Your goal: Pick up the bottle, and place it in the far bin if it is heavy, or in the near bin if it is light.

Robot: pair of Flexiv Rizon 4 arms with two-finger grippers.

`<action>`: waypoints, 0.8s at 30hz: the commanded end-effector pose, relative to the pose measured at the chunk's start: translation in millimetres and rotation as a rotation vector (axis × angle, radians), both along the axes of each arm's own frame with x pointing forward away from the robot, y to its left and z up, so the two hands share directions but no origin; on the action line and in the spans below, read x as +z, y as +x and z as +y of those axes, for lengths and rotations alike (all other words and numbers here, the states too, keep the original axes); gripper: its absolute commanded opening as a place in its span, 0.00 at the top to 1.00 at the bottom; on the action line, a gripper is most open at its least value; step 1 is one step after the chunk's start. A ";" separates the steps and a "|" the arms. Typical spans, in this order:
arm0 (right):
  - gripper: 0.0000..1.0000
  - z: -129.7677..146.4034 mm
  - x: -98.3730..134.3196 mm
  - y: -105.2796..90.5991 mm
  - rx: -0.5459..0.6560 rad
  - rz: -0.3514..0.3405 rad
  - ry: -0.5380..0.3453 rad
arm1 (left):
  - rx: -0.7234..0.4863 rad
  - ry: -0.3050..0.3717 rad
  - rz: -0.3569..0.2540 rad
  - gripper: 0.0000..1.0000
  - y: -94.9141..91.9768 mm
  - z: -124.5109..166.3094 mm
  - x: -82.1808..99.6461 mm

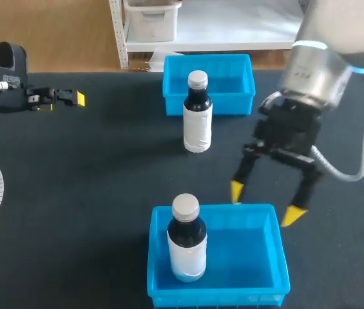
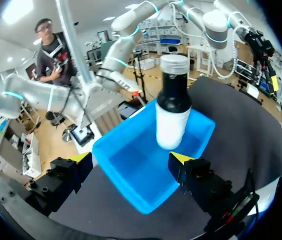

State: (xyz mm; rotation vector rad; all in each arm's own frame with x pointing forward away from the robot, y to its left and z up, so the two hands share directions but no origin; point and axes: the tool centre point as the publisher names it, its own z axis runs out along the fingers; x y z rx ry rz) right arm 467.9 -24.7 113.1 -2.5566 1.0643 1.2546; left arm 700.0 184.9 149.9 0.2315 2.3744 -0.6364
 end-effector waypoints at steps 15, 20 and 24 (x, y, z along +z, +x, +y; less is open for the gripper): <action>0.00 -81.9 14.0 192.8 -0.720 0.022 0.045 | 0.000 0.000 0.000 0.00 0.0 0.0 0.0; 0.00 -69.7 17.2 233.5 -0.861 0.018 0.079 | 0.000 0.000 0.000 0.00 0.0 0.0 0.0; 0.00 -51.9 19.9 254.9 -0.921 0.022 0.104 | 0.000 0.000 0.000 0.00 0.0 0.0 0.0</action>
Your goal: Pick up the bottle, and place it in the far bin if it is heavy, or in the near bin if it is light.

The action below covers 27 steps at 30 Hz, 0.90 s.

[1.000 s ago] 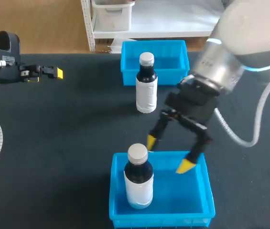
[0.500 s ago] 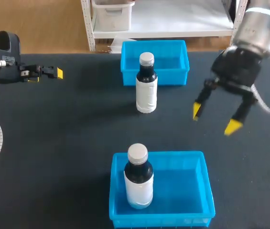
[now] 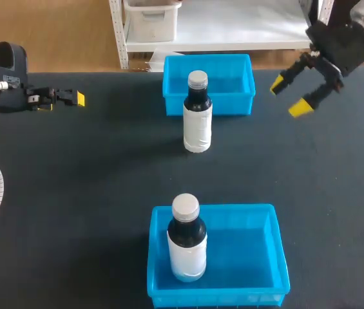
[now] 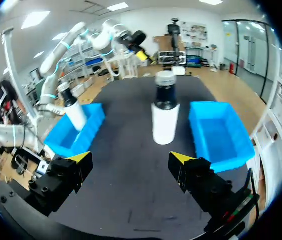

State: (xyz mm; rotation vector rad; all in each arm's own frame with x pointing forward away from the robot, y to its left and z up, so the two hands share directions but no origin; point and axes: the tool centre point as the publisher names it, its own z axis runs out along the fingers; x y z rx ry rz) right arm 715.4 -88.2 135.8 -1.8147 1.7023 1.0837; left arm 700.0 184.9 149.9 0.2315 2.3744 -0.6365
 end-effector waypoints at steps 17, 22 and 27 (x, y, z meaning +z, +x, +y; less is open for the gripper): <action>0.00 88.7 -10.5 19.8 -0.211 -0.030 0.053 | 0.000 0.000 0.000 0.00 0.0 0.0 0.0; 0.00 110.6 -14.3 26.5 -0.182 -0.040 0.059 | 0.000 0.000 0.000 0.00 0.0 0.0 0.0; 0.00 125.0 -13.1 32.2 -0.156 -0.048 0.081 | 0.000 0.000 0.000 0.00 0.0 0.0 0.0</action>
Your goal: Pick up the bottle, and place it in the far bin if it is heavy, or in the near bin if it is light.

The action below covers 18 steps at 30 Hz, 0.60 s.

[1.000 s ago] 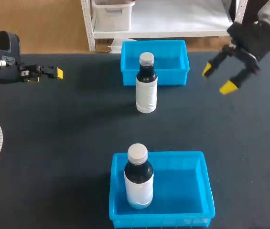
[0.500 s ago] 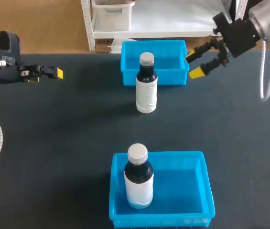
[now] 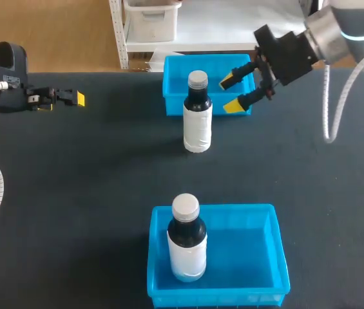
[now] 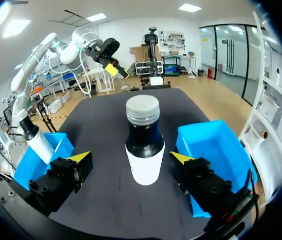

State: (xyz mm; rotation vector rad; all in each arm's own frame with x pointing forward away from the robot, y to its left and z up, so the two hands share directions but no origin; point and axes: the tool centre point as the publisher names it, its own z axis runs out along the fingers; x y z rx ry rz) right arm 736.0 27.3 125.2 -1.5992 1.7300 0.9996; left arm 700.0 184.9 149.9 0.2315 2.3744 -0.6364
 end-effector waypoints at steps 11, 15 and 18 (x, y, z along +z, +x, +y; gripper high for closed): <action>0.00 18.8 -4.0 19.0 0.032 0.001 0.017 | 0.000 0.000 0.000 0.00 0.0 0.0 0.0; 0.00 22.2 -4.3 19.7 0.030 0.002 0.020 | 0.000 0.000 0.000 0.00 0.0 0.0 0.0; 0.00 26.3 -4.3 19.4 0.028 0.004 0.026 | 0.000 0.000 0.000 0.00 0.0 0.0 0.0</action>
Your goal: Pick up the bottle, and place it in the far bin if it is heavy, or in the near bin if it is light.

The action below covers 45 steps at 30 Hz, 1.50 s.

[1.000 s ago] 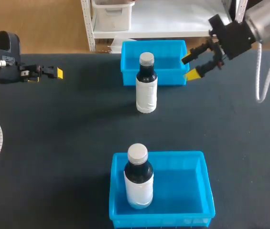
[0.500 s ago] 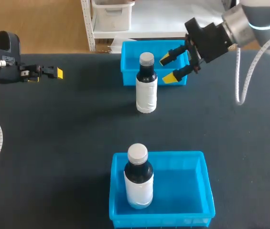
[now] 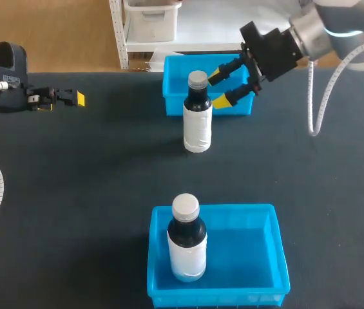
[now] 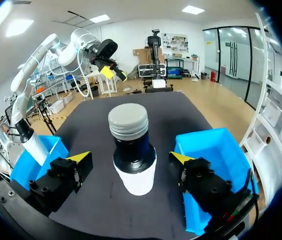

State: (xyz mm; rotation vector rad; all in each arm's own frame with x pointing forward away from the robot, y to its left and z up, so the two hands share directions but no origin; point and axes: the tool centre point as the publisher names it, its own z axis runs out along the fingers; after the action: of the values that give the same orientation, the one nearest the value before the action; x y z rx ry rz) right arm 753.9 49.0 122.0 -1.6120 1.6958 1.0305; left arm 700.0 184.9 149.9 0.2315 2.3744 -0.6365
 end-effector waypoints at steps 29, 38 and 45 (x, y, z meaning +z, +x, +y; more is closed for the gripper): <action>0.00 36.8 -3.5 -20.8 0.041 0.024 0.034 | 0.000 0.000 0.000 0.00 0.0 0.0 0.0; 0.00 39.2 -5.6 -18.1 0.030 0.030 0.037 | 0.000 0.000 0.000 0.00 0.0 0.0 0.0; 0.06 40.9 -5.4 -13.3 0.019 0.033 0.049 | 0.000 0.000 0.000 0.00 0.0 0.0 0.0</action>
State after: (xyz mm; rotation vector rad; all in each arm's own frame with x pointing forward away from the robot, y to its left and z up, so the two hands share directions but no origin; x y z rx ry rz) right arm 738.6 88.7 117.7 -1.5918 1.6684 1.1018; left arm 700.0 184.9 149.9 0.2315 2.3744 -0.6365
